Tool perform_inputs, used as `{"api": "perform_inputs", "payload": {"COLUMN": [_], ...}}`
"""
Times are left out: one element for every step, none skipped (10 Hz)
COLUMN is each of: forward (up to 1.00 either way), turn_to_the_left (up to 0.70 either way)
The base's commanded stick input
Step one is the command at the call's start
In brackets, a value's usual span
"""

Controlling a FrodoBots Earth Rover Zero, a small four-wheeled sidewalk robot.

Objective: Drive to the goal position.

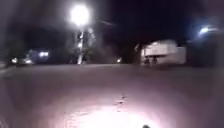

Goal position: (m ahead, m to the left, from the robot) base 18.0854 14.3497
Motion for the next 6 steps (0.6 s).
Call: {"api": "perform_inputs", "payload": {"forward": [0.0,0.0,0.0,0.0,0.0,0.0], "turn_to_the_left": [0.0,0.0,0.0,0.0,0.0,0.0]}}
